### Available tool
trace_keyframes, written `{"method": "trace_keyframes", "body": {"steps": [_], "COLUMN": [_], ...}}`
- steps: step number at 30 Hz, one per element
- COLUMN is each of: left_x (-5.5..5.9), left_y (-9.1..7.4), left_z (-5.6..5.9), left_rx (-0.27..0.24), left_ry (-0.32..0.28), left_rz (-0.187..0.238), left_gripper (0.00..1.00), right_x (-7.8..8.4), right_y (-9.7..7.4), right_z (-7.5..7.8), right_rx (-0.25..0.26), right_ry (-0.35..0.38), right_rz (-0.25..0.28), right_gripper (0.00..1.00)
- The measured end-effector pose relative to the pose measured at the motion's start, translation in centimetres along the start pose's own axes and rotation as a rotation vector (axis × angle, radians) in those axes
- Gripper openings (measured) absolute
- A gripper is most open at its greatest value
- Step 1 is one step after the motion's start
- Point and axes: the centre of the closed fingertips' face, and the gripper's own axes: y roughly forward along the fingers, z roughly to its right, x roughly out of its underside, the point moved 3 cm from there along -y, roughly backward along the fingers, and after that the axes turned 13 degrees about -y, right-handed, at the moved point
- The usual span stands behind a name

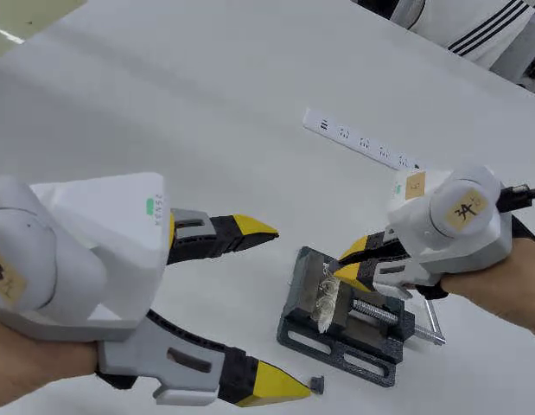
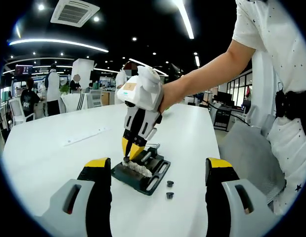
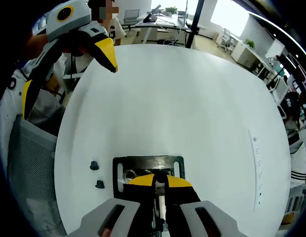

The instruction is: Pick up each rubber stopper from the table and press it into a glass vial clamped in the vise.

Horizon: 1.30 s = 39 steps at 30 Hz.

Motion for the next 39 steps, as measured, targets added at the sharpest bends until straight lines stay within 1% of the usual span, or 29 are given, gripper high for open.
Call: {"method": "trace_keyframes", "body": {"steps": [7,8,12,17,22,28,32,36,39], "left_x": [0.0,0.0,0.1,0.0,0.1,0.6,0.8,1.5,1.9], "left_y": [0.0,-0.1,-0.1,-0.2,-0.1,-0.1,0.0,0.4,0.6], "left_z": [0.3,0.3,0.4,0.5,0.9,1.2,1.4,1.6,1.6], "left_rx": [0.004,0.006,0.007,0.006,0.012,0.014,0.016,0.023,0.025], "left_ry": [0.011,0.014,0.021,0.03,0.035,0.046,0.045,0.051,0.051], "left_rz": [-0.019,-0.025,-0.04,-0.059,-0.079,-0.117,-0.133,-0.165,-0.181], "left_gripper": [0.77,0.77,0.77,0.75,0.75,0.74,0.72,0.68,0.66], "right_x": [-0.1,0.0,0.1,0.5,1.0,1.6,2.3,3.1,3.9], "right_y": [-1.1,-1.5,-2.2,-3.3,-4.5,-6.0,-6.9,-8.0,-8.5], "right_z": [-0.2,-0.3,-0.6,-1.3,-1.9,-3.1,-4.0,-5.1,-6.0], "right_rx": [0.033,0.038,0.064,0.091,0.133,0.181,0.208,0.238,0.248], "right_ry": [0.038,0.043,0.067,0.091,0.129,0.176,0.21,0.253,0.278], "right_rz": [0.037,0.039,0.062,0.086,0.128,0.177,0.205,0.238,0.253], "right_gripper": [0.06,0.06,0.09,0.15,0.2,0.27,0.3,0.34,0.38]}}
